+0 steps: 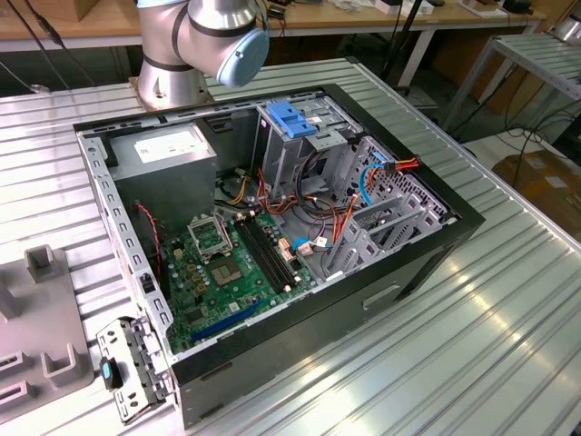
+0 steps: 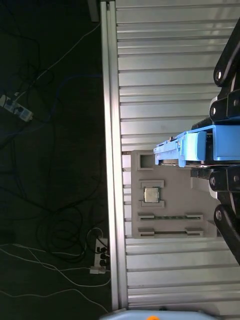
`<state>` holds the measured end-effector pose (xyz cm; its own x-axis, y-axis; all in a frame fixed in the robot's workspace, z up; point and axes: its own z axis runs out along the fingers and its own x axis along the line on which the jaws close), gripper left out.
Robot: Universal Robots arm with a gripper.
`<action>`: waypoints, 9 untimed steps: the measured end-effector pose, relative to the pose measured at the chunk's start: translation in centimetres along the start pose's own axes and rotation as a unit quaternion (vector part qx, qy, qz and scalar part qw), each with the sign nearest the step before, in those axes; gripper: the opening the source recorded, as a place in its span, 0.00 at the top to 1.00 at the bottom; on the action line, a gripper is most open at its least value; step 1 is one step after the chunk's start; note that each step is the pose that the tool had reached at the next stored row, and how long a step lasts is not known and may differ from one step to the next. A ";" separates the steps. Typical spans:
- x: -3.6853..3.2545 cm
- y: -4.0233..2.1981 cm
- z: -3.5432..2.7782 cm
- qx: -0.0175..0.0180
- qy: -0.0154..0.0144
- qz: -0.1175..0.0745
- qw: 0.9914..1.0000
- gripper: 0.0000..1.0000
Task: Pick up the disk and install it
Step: 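Pick up the disk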
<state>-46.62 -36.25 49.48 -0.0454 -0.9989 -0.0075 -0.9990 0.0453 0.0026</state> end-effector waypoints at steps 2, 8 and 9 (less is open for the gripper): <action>0.00 -0.04 0.01 0.000 0.000 0.000 1.000 0.63; -0.02 -0.52 0.00 0.000 0.000 0.000 1.000 0.63; -0.02 -0.63 0.00 0.000 0.000 0.000 1.000 0.63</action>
<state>-45.99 -36.26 49.47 -0.0453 -0.9989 -0.0075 -0.9990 0.0453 0.0025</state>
